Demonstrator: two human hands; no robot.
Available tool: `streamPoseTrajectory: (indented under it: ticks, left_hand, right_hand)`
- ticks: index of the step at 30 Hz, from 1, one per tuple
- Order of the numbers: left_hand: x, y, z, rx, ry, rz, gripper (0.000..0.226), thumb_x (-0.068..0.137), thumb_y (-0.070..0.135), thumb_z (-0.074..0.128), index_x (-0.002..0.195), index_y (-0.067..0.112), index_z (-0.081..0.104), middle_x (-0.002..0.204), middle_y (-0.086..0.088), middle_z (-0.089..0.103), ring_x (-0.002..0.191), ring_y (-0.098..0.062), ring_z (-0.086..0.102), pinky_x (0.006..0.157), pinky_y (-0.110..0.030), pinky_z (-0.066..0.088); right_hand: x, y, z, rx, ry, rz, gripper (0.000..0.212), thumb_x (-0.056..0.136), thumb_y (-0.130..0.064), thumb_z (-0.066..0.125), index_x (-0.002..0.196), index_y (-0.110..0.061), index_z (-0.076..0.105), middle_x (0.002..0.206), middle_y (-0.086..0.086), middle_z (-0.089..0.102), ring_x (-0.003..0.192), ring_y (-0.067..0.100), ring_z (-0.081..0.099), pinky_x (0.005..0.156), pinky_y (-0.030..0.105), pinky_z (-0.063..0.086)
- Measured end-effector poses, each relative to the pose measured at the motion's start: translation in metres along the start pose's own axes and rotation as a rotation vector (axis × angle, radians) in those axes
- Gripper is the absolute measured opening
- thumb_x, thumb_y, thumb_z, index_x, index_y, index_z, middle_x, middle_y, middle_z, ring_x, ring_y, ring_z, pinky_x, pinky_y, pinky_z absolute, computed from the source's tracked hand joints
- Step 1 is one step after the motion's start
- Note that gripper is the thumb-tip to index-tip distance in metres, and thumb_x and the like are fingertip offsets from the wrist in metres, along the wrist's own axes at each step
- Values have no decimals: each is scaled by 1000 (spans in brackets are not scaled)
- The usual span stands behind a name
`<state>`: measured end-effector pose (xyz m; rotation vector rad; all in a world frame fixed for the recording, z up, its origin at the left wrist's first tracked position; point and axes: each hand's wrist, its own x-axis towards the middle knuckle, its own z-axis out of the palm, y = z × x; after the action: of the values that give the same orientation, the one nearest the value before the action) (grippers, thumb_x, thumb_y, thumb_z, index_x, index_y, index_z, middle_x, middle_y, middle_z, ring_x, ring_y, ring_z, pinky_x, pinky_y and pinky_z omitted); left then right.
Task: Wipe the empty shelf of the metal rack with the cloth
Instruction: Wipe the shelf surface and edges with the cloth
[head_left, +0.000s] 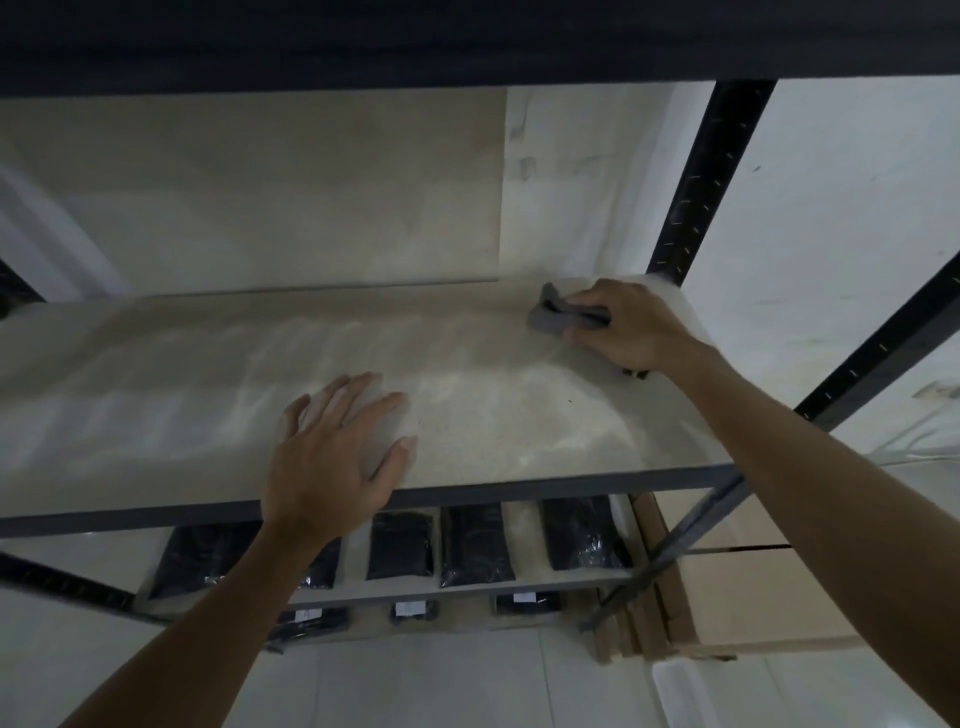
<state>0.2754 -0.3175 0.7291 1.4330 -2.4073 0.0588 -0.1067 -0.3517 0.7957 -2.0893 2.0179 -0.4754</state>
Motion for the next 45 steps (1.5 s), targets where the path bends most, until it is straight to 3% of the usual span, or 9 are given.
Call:
streamPoseTrajectory:
  ticks: [2, 5, 10, 20, 26, 34, 38, 42, 45]
  left_hand:
    - [0, 0, -1, 6, -10, 0, 55, 95, 62, 39, 141, 33, 52, 153, 1, 47, 143, -21, 41, 115, -49, 34]
    - [0, 2, -4, 0, -9, 0, 56, 95, 61, 40, 141, 31, 54, 151, 0, 50, 142, -21, 43, 114, -48, 36]
    - [-1, 4, -6, 1, -14, -7, 57, 94, 60, 39, 140, 29, 56, 150, 0, 52, 140, -21, 45, 113, -49, 37]
    - [-1, 2, -1, 11, 18, -1, 53, 94, 59, 45, 139, 33, 53, 152, 0, 50, 143, -23, 42, 116, -51, 34]
    - [-1, 3, 0, 9, 51, 8, 50, 94, 58, 47, 137, 33, 55, 151, -1, 50, 142, -26, 44, 113, -55, 36]
    - [-2, 5, -4, -3, 47, -3, 51, 94, 58, 46, 136, 32, 57, 151, -1, 51, 142, -26, 44, 113, -53, 36]
    - [-2, 5, -5, 5, 24, -8, 52, 94, 59, 44, 137, 31, 56, 152, -1, 50, 143, -26, 43, 114, -54, 36]
    - [-2, 6, -4, 8, 40, -8, 52, 93, 58, 46, 136, 30, 59, 151, -1, 51, 143, -26, 44, 114, -53, 35]
    - [-2, 6, -5, 8, 46, -2, 53, 93, 58, 46, 136, 29, 60, 151, -2, 51, 142, -27, 44, 113, -54, 36]
  right_hand:
    - [13, -2, -11, 27, -9, 9, 36, 90, -59, 60, 120, -40, 68, 110, -18, 61, 100, 6, 56, 85, 30, 47]
    - [41, 9, -27, -9, 173, 124, 32, 92, -57, 53, 99, -30, 68, 88, -3, 68, 81, 21, 69, 71, 39, 58]
    - [54, 16, 4, -198, 70, 253, 43, 103, -40, 45, 141, -20, 51, 129, 15, 53, 120, 38, 53, 96, 50, 49]
    - [15, -24, 9, 94, -112, -374, 42, 102, -33, 58, 142, -19, 57, 116, 2, 60, 103, 16, 56, 94, 32, 44]
    - [80, 12, 4, -109, 16, 21, 41, 103, -40, 48, 140, -23, 51, 121, 13, 55, 112, 35, 55, 95, 46, 47]
    - [27, -20, 33, 44, -14, -299, 45, 102, -36, 55, 144, -20, 54, 120, 8, 60, 111, 27, 55, 95, 41, 45]
    - [13, -27, 22, 152, -176, -468, 43, 102, -41, 55, 141, -21, 57, 114, -4, 60, 103, 6, 54, 92, 12, 38]
    - [48, 2, 4, 22, 57, -295, 40, 105, -39, 49, 141, -23, 53, 109, -6, 50, 104, 19, 55, 86, 30, 40]
    - [50, 17, 17, -58, 55, -123, 43, 107, -35, 43, 146, -18, 50, 116, 6, 54, 114, 32, 54, 92, 38, 42]
